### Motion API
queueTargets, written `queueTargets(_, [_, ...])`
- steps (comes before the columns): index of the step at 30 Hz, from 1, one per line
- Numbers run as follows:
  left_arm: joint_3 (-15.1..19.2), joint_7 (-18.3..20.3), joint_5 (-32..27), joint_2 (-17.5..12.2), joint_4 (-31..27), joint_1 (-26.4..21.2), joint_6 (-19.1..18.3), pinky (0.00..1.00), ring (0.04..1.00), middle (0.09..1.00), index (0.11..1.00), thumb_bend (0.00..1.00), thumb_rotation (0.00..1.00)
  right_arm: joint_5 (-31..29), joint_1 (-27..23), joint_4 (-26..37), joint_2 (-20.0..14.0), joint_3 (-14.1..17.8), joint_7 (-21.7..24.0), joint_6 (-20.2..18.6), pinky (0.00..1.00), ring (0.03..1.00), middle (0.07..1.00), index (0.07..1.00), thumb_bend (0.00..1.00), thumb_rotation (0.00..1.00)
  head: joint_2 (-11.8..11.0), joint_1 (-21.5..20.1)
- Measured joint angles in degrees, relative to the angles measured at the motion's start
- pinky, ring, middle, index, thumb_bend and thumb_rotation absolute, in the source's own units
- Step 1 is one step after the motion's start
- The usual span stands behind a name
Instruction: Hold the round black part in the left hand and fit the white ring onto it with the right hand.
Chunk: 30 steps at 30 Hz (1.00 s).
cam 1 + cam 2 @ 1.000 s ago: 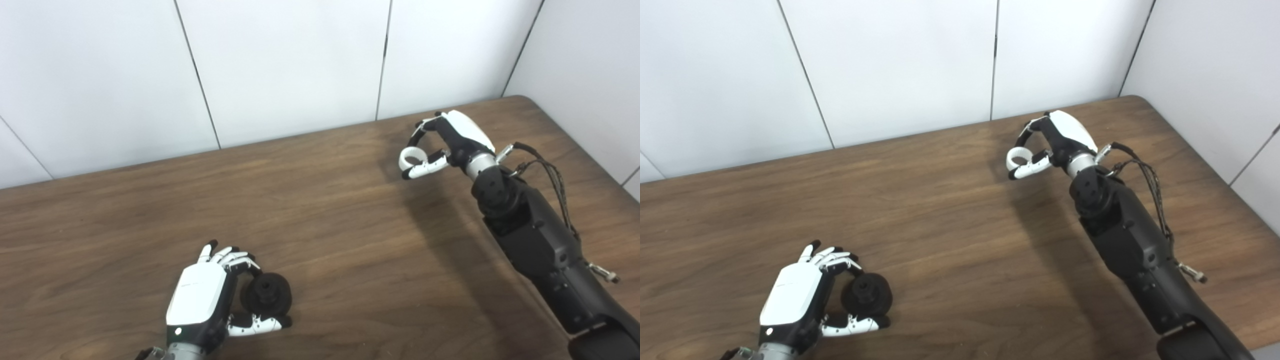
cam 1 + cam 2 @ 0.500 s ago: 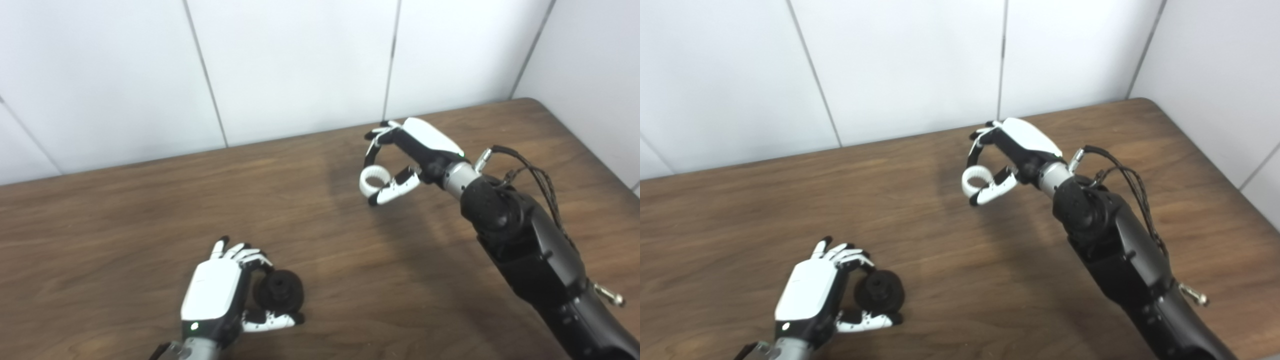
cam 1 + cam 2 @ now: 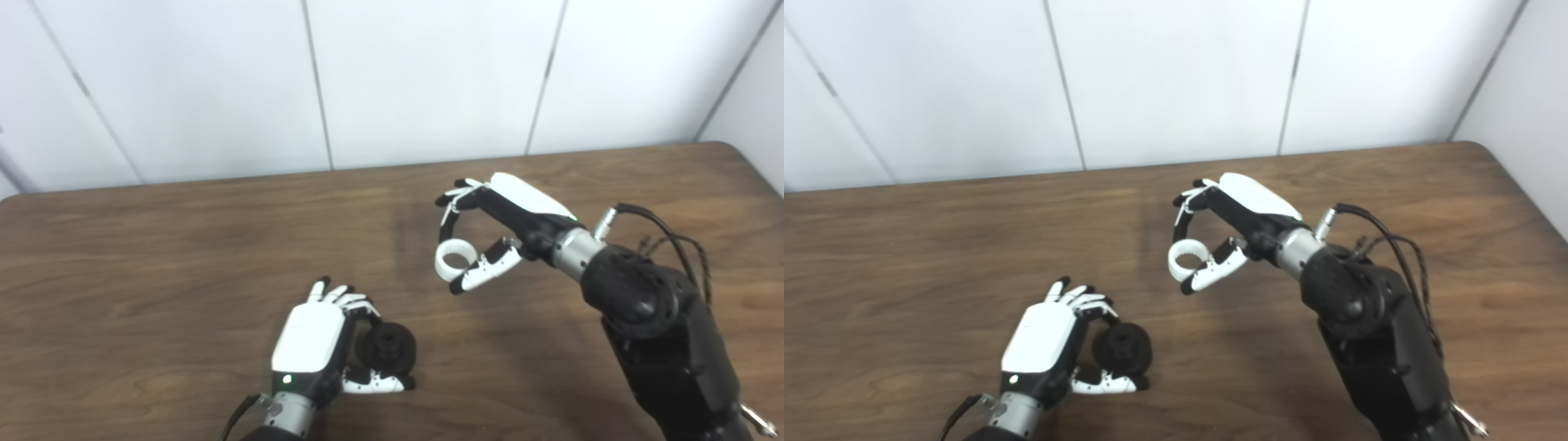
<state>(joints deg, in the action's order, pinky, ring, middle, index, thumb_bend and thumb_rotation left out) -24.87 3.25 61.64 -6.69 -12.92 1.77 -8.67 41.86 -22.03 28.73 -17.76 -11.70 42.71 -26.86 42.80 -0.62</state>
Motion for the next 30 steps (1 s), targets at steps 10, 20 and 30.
queueTargets(10, [-0.5,-0.6,0.9,0.7,0.5,-0.1,-0.2,1.00,0.883,0.771,0.484,0.52,0.06,-1.2,1.2,1.7,1.2,-4.6,0.0,0.1,1.00,0.973,0.840,0.483,0.52,0.13,1.0,1.6])
queueTargets(20, [-1.0,-0.7,1.2,1.0,0.7,-0.4,-0.5,1.00,0.883,0.772,0.484,0.52,0.06,-1.2,3.1,3.0,3.1,-6.9,0.0,0.1,1.00,0.976,0.841,0.483,0.52,0.13,1.8,1.9])
queueTargets(30, [-1.1,-0.4,1.3,1.0,0.7,-0.6,-0.7,1.00,0.880,0.777,0.485,0.52,0.06,-1.3,5.2,2.5,4.7,-9.9,-1.8,0.5,1.00,0.984,0.842,0.482,0.52,0.13,2.1,2.1])
